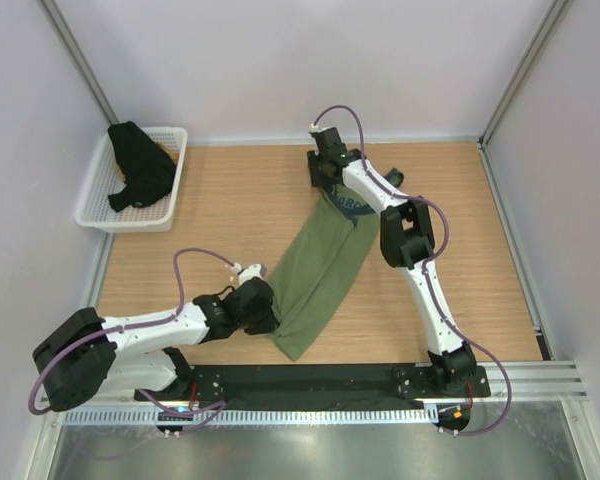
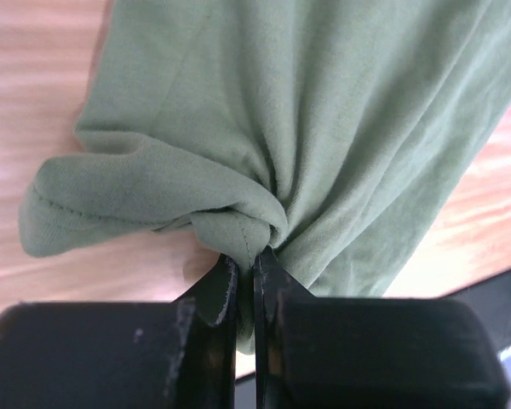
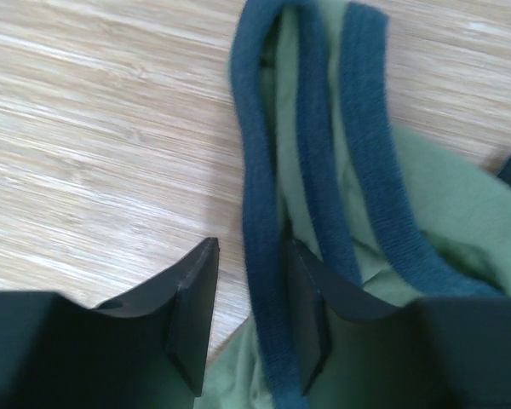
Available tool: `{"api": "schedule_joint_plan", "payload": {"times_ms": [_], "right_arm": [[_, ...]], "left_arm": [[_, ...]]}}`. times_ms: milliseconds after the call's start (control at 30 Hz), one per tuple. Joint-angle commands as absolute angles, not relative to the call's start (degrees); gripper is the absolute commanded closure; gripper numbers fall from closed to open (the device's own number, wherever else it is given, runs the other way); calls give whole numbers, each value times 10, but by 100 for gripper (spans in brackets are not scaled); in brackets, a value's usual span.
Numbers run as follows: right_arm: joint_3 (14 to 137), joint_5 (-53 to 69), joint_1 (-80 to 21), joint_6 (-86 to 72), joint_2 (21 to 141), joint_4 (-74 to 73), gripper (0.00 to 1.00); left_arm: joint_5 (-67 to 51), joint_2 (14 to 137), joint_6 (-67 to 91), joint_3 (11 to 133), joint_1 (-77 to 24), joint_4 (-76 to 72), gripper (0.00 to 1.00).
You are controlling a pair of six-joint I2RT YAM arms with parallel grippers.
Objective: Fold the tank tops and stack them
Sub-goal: Fold the tank top
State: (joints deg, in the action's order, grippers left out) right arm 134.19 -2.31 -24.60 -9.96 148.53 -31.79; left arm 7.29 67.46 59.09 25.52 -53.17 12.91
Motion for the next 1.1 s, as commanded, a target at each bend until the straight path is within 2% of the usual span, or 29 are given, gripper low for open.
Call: {"api": "schedule_joint_plan", "payload": {"times_ms": [0, 33, 200, 333, 367, 400, 500, 533, 700, 800, 900, 967, 1067], "right_arm": [[1371, -90, -253, -58, 1489, -328, 60], [1372, -100, -257, -48, 1491, -330, 63], [1373, -148, -257, -37, 1499, -343, 64], [1363, -139, -257, -24, 1499, -346, 65], [1361, -137, -255, -24, 1498, -346, 67], [1361, -134, -257, -24, 1498, -348, 76], [1361, -125, -255, -36, 1492, -346, 93], [1361, -102, -253, -42, 1486, -343, 98], [1338, 26, -223, -113, 1445, -296, 99], [1280, 143, -180, -196, 1405, -221, 99], [1198, 291, -122, -320, 1382, -47, 99], [1173, 331, -87, -389, 1382, -5, 99], [1152, 350, -70, -387, 1375, -3, 99]], "left_arm": [[56, 689, 616, 259, -569, 150, 99], [59, 693, 628, 262, -587, 150, 100], [76, 680, 675, 249, -640, 150, 100], [87, 671, 700, 244, -681, 150, 100], [89, 673, 706, 245, -685, 150, 100], [91, 674, 707, 246, -690, 150, 100], [98, 678, 719, 248, -707, 151, 100], [100, 679, 723, 248, -711, 150, 100], [107, 688, 735, 248, -726, 150, 100], [112, 687, 738, 246, -728, 150, 100], [115, 685, 743, 242, -729, 149, 100], [117, 683, 746, 240, -729, 148, 100], [118, 681, 751, 236, -729, 147, 100]]}}
